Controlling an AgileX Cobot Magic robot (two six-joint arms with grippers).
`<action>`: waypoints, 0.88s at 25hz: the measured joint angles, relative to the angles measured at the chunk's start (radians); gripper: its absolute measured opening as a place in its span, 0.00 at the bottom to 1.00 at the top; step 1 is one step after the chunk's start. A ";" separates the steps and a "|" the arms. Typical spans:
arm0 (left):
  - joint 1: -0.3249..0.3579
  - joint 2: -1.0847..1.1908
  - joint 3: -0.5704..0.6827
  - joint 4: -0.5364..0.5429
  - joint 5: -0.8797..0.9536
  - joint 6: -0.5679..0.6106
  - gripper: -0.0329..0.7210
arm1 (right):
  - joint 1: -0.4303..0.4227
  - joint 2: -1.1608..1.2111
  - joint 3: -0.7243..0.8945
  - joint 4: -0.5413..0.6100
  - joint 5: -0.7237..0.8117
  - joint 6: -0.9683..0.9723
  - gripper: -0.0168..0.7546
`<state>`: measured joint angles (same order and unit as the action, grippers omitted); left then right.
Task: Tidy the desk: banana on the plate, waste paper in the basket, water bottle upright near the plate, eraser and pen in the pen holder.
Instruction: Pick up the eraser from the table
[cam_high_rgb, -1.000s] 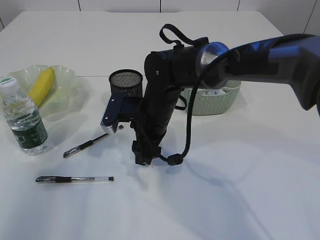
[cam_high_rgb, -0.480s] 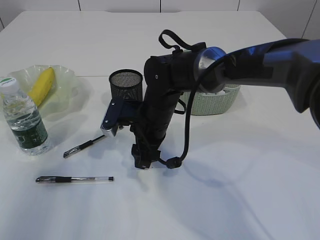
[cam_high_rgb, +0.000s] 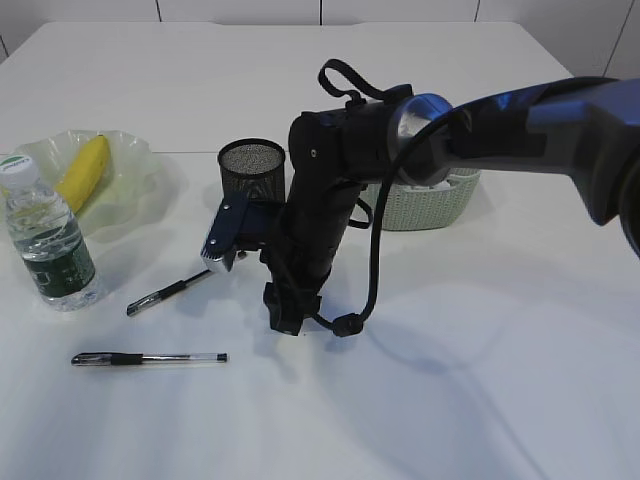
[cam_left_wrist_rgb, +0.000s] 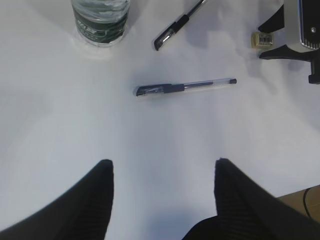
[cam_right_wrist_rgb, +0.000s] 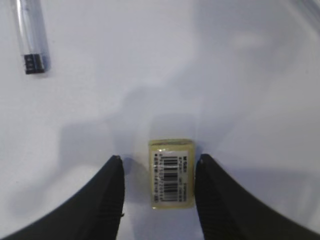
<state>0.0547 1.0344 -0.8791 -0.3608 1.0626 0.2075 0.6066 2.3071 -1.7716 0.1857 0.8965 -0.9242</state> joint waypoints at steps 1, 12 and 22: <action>0.000 0.000 0.000 0.000 0.000 0.000 0.65 | 0.000 0.000 0.000 0.004 0.000 0.000 0.46; 0.000 0.000 0.000 -0.002 0.000 0.000 0.65 | 0.000 0.015 -0.002 0.030 0.018 -0.002 0.44; 0.000 0.000 0.000 -0.004 0.000 0.000 0.65 | 0.000 0.017 -0.003 0.035 0.022 -0.002 0.25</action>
<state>0.0547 1.0344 -0.8791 -0.3644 1.0626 0.2070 0.6066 2.3242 -1.7742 0.2209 0.9187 -0.9258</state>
